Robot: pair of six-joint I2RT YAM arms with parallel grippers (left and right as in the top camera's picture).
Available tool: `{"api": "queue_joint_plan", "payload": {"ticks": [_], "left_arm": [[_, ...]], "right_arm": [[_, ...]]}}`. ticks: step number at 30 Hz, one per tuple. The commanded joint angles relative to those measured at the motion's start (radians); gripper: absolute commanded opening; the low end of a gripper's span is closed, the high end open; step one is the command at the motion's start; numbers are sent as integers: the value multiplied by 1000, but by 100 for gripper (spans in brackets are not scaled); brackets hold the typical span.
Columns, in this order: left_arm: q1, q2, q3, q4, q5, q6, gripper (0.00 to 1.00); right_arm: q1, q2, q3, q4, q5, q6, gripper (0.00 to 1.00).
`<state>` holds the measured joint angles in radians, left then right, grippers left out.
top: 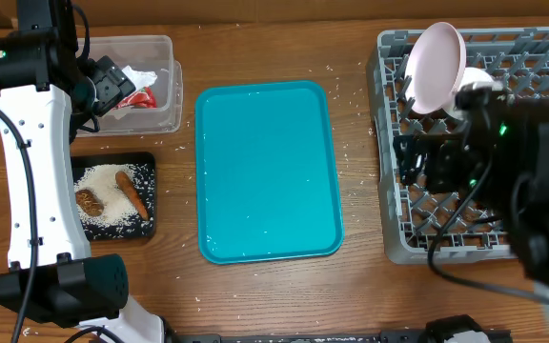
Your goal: Sort waste into correct bins and load items into the dishwasher
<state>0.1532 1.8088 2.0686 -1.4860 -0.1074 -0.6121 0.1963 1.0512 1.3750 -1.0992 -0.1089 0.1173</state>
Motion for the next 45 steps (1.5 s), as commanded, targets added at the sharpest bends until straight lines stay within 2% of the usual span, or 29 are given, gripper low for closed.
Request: {"api": "queue_joint_plan", "payload": {"ticks": [1, 4, 14, 19, 22, 28, 31, 35, 45], "left_arm": [[2, 7, -5, 0, 1, -17, 100], [2, 7, -5, 0, 1, -17, 100], [2, 7, -5, 0, 1, -17, 100], [2, 7, -5, 0, 1, -17, 100], [2, 7, -5, 0, 1, -17, 100], [2, 7, -5, 0, 1, -17, 100], [2, 7, -5, 0, 1, -17, 100], [2, 7, -5, 0, 1, -17, 100], [2, 7, -5, 0, 1, -17, 100]], "right_arm": [[-11, -140, -264, 184, -17, -44, 100], [-40, -304, -559, 442, -45, -44, 100], [-165, -703, -1147, 1048, -200, -43, 100], [-198, -831, -1312, 1230, -208, -43, 100], [-211, -884, -1366, 1276, -207, -43, 100], [-226, -966, -1367, 1213, -144, -43, 100], [-238, -1043, -1367, 1099, -72, -43, 100], [-254, -1048, -1367, 1030, -32, -43, 100], [-259, -1048, -1367, 1023, -4, -43, 100]]}}
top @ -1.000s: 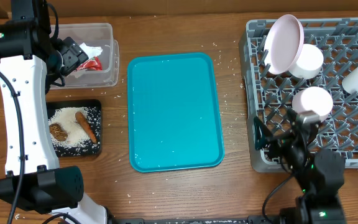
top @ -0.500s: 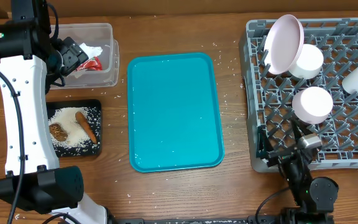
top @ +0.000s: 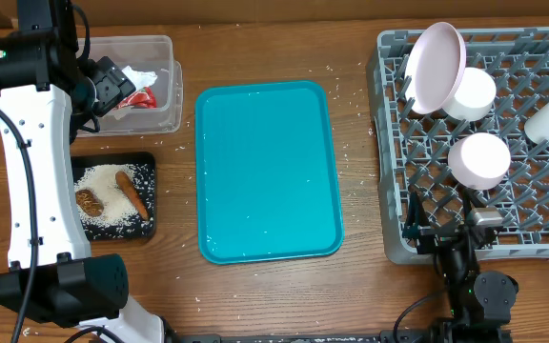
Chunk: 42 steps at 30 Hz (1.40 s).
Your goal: Sort waste into correct bins and load items into the dishwasher
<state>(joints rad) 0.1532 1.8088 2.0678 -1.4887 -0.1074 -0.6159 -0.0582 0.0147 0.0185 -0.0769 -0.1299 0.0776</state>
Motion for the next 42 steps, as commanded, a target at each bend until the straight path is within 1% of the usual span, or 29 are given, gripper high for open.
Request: {"api": "queue_joint_plan", "payload": {"ticks": [1, 29, 31, 35, 36, 39, 42], "left_arm": [[2, 7, -4, 2, 1, -13, 100], [2, 7, -4, -1, 0, -10, 100], [2, 7, -4, -24, -3, 35, 100], [0, 7, -6, -90, -4, 52, 100], [-11, -2, -21, -96, -4, 98, 100], [-36, -42, -80, -61, -4, 194, 100], [-64, -118, -188, 26, -3, 253, 100]], "right_arm": [[-5, -12, -10, 1, 17, -3, 100], [-5, -12, -10, 3, 17, -3, 100], [-5, -12, -10, 3, 17, -3, 100], [-5, -12, -10, 3, 17, -3, 100], [-5, -12, -10, 3, 17, -3, 100], [-5, -12, -10, 3, 17, -3, 100], [-5, -12, -10, 3, 17, -3, 100]]}}
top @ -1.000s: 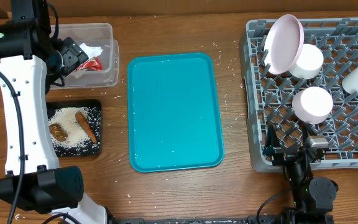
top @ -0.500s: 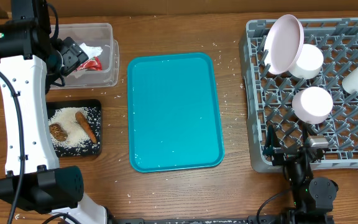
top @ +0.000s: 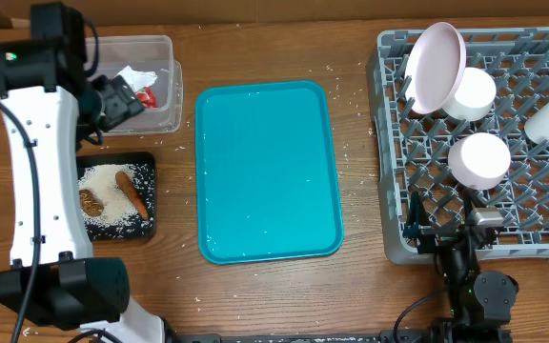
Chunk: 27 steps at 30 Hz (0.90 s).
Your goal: Sort waste into correct bins and load items into the dishwasher
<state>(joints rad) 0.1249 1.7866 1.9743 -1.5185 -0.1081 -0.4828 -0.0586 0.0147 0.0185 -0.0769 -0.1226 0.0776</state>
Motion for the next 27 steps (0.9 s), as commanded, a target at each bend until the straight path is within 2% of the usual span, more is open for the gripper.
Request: {"api": "queue_joint_plan", "payload": {"ticks": [1, 10, 17, 22, 27], "left_arm": [[-42, -126, -138, 88, -3, 132, 100], [-61, -544, -712, 472, 33, 177, 100], [-61, -929, -1192, 896, 150, 227, 100], [-61, -1174, -1459, 1165, 183, 241, 100], [-60, -1383, -1670, 1329, 183, 244, 100]], "right_arm": [[-5, -12, -10, 3, 10, -3, 100], [-5, -12, -10, 3, 10, -3, 100], [-5, -12, -10, 3, 10, -3, 100], [-5, -12, -10, 3, 10, -3, 100], [-5, -12, -10, 3, 10, -3, 100]]}}
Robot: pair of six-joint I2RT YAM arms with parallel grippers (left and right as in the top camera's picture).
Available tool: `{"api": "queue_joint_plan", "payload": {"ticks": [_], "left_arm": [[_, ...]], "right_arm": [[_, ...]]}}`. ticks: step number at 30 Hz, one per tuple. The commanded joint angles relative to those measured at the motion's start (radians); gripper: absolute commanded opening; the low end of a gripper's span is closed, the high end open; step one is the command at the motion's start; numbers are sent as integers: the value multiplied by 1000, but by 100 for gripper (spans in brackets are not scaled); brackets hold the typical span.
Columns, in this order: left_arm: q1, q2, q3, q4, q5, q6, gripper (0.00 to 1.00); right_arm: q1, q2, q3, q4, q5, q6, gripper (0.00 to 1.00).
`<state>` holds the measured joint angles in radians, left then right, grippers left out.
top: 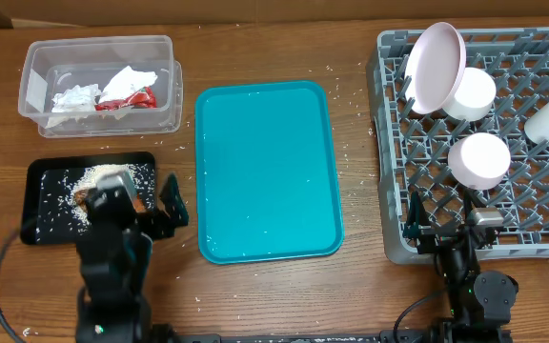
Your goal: Sort waste into correct bins and load items into the dishwasher
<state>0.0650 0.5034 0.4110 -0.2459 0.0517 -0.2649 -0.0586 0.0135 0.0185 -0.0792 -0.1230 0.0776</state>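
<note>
A clear plastic bin (31, 90) at the back left holds white crumpled wrappers and a red one (127, 86). In front of it lies a black tray (41, 191) with rice (98, 174); my folded left arm covers part of it. My left gripper (172, 200) sits low beside that tray, looks open and holds nothing. The grey dish rack (541, 191) on the right carries a pink plate (437, 65) and three white cups (479, 157). My right gripper (414, 217) rests at the rack's front left corner, fingers together and holding nothing.
A teal serving tray (265, 171) with nothing on it lies in the middle of the wooden table. Scattered rice grains dot the wood around it. My right arm is folded at the front edge, below the rack.
My left arm has left the clear bin and now sits folded low at the front left, partly over the black tray. The bin shows in full. The right arm has not moved.
At first my right arm was over the dish rack and my left gripper hung at the clear bin. Then the right arm was folded at the front right, with three cups showing in the rack. The left gripper stayed at the bin, and is now folded down too.
</note>
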Motion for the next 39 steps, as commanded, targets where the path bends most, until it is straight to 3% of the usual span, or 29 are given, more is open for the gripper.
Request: {"api": "queue_joint_plan", "payload": {"ticks": [1, 11, 19, 39], "left_arm": [[0, -135, -144, 84, 24, 26, 100], [0, -318, -380, 311, 17, 29, 100], [0, -504, -406, 175, 16, 92, 100], [0, -499, -406, 172, 5, 116, 100]], "right_arm": [[-5, -11, -10, 5, 10, -3, 100], [-5, -11, -10, 5, 10, -3, 100], [-5, -11, -10, 5, 10, -3, 100], [-5, -11, -10, 5, 10, -3, 100]]}}
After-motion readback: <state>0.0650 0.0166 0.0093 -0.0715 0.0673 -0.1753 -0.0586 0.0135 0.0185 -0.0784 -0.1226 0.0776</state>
